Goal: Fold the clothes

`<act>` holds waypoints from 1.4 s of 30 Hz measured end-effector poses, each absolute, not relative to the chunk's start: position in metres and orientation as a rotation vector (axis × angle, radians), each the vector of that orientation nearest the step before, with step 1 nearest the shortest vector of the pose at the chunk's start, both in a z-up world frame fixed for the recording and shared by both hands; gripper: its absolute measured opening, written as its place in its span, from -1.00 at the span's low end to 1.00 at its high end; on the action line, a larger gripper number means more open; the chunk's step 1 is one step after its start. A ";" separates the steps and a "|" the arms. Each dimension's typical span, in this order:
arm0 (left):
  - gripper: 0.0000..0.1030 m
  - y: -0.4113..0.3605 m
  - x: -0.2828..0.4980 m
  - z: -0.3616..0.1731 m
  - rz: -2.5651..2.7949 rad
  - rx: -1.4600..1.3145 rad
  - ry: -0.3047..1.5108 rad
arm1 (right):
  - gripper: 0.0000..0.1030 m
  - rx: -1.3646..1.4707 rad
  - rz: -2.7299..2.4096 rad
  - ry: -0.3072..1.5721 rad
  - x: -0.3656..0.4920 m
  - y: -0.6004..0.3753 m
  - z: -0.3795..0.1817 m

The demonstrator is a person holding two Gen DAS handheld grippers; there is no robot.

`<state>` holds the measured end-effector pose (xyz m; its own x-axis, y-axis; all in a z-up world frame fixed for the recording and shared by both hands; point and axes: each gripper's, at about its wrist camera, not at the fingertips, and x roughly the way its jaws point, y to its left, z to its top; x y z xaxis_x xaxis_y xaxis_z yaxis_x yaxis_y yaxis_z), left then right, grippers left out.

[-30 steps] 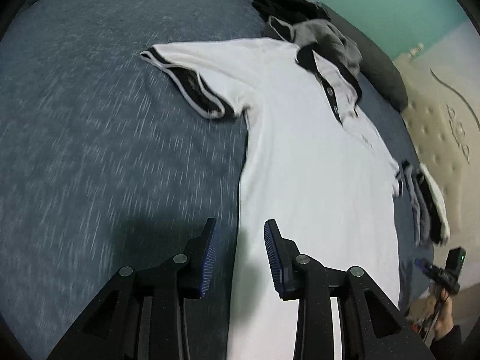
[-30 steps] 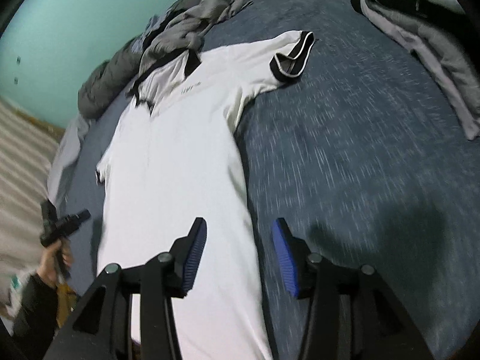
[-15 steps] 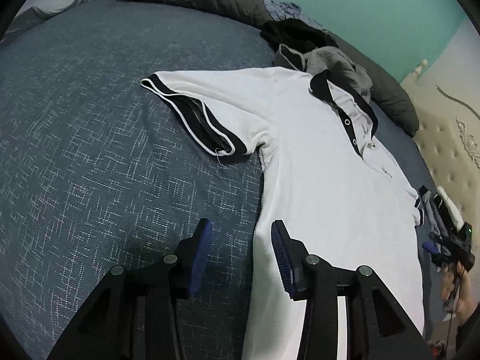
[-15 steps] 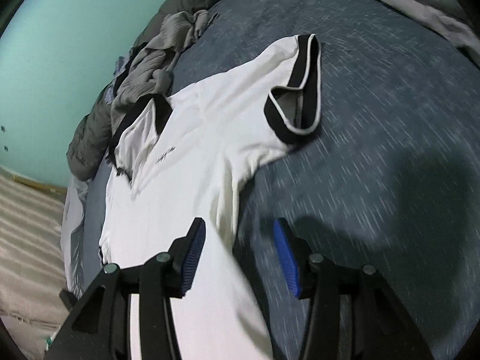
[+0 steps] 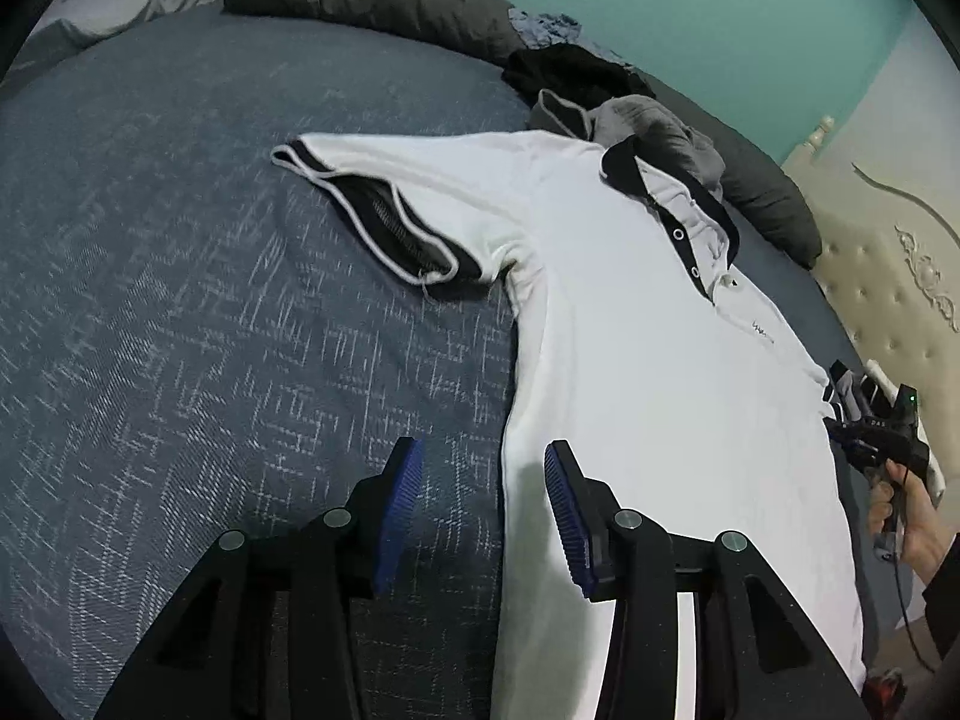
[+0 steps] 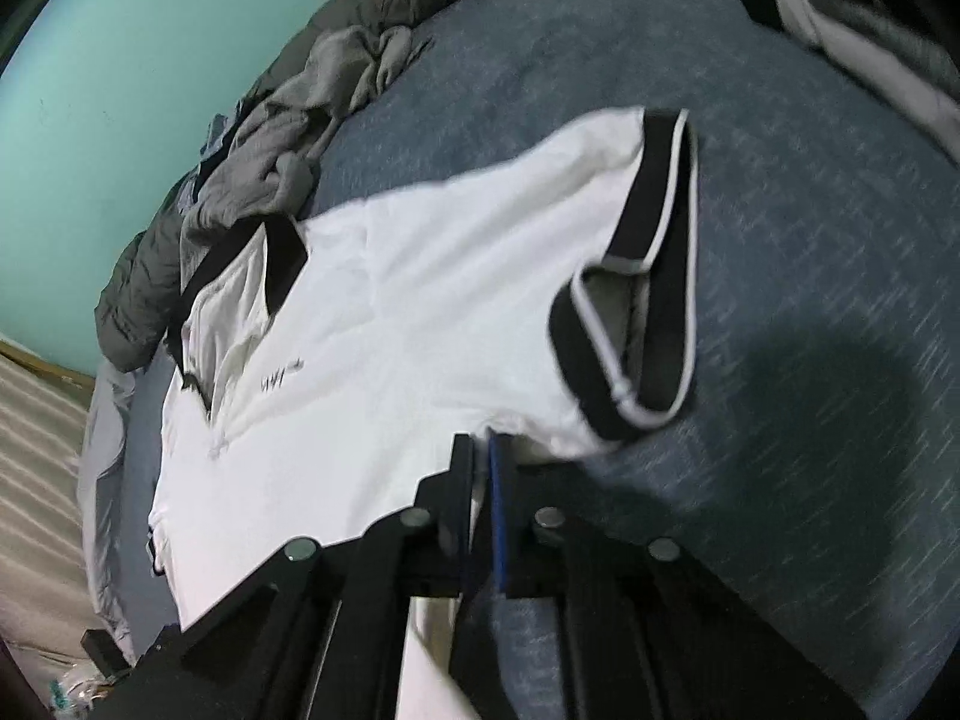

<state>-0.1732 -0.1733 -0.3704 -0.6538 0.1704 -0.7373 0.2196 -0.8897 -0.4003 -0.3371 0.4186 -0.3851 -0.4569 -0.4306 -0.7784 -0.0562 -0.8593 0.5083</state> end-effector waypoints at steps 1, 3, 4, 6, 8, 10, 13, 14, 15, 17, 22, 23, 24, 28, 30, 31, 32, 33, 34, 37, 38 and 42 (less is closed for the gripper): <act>-0.09 -0.174 -0.173 -0.371 -2.735 1.295 0.730 | -0.91 1.487 -2.418 -0.686 -0.339 0.419 -0.383; -0.09 -0.174 -0.173 -0.371 -2.737 1.295 0.730 | -0.91 1.478 -2.451 -0.655 -0.343 0.420 -0.380; -0.09 -0.173 -0.173 -0.371 -2.742 1.293 0.729 | -0.91 1.474 -2.468 -0.640 -0.344 0.421 -0.378; -0.09 -0.171 -0.173 -0.369 -2.751 1.290 0.723 | -0.91 1.486 -2.488 -0.585 -0.348 0.419 -0.378; -0.09 -0.168 -0.173 -0.369 -2.759 1.296 0.717 | -0.91 1.517 -2.496 -0.508 -0.353 0.414 -0.380; -0.09 -0.167 -0.173 -0.369 -2.767 1.299 0.710 | -0.91 1.547 -2.501 -0.431 -0.357 0.409 -0.383; -0.09 -0.165 -0.174 -0.369 -2.772 1.301 0.701 | -0.91 1.566 -2.518 -0.347 -0.363 0.405 -0.384; -0.09 -0.165 -0.174 -0.369 -2.773 1.301 0.703 | -0.91 1.556 -2.533 -0.313 -0.365 0.403 -0.381; -0.09 -0.165 -0.174 -0.369 -2.774 1.302 0.705 | -0.91 1.558 -2.533 -0.296 -0.366 0.401 -0.382; -0.09 -0.164 -0.176 -0.369 -2.777 1.305 0.703 | -0.91 1.560 -2.535 -0.290 -0.366 0.401 -0.383; -0.09 -0.165 -0.176 -0.367 -2.785 1.298 0.710 | -0.91 1.563 -2.544 -0.341 -0.361 0.406 -0.386; -0.09 -0.167 -0.176 -0.367 -2.782 1.295 0.721 | -0.91 1.564 -2.546 -0.351 -0.360 0.407 -0.387; -0.09 -0.168 -0.176 -0.367 -2.780 1.291 0.733 | -0.91 1.564 -2.548 -0.362 -0.359 0.408 -0.387; -0.09 -0.175 -0.178 -0.365 -2.772 1.274 0.776 | -0.85 1.532 -2.550 -0.495 -0.347 0.415 -0.384; -0.09 -0.179 -0.182 -0.364 -2.768 1.261 0.800 | -0.75 1.523 -2.553 -0.523 -0.339 0.420 -0.384; -0.09 -0.181 -0.186 -0.364 -2.765 1.254 0.808 | -0.65 1.518 -2.554 -0.537 -0.334 0.423 -0.384; -0.09 -0.183 -0.191 -0.365 -2.762 1.253 0.813 | -0.62 1.513 -2.556 -0.550 -0.330 0.425 -0.384; -0.09 -0.184 -0.197 -0.366 -2.762 1.263 0.818 | -0.62 1.508 -2.557 -0.564 -0.326 0.428 -0.384; -0.09 -0.185 -0.204 -0.367 -2.764 1.274 0.827 | -0.60 1.503 -2.558 -0.578 -0.322 0.430 -0.383; -0.09 -0.184 -0.221 -0.370 -2.778 1.297 0.862 | -0.38 1.488 -2.561 -0.619 -0.309 0.438 -0.383; -0.09 -0.184 -0.226 -0.371 -2.785 1.303 0.860 | -0.38 1.480 -2.563 -0.615 -0.307 0.441 -0.381; -0.10 -0.188 -0.241 -0.376 -2.787 1.303 0.893 | -0.38 1.453 -2.574 -0.617 -0.302 0.455 -0.373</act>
<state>-0.2414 -0.1882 -0.3759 -0.6673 0.2802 -0.6901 0.1729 -0.8429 -0.5095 -0.3020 0.4546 -0.3731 -0.5313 -0.2997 -0.7924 -0.0920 -0.9094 0.4056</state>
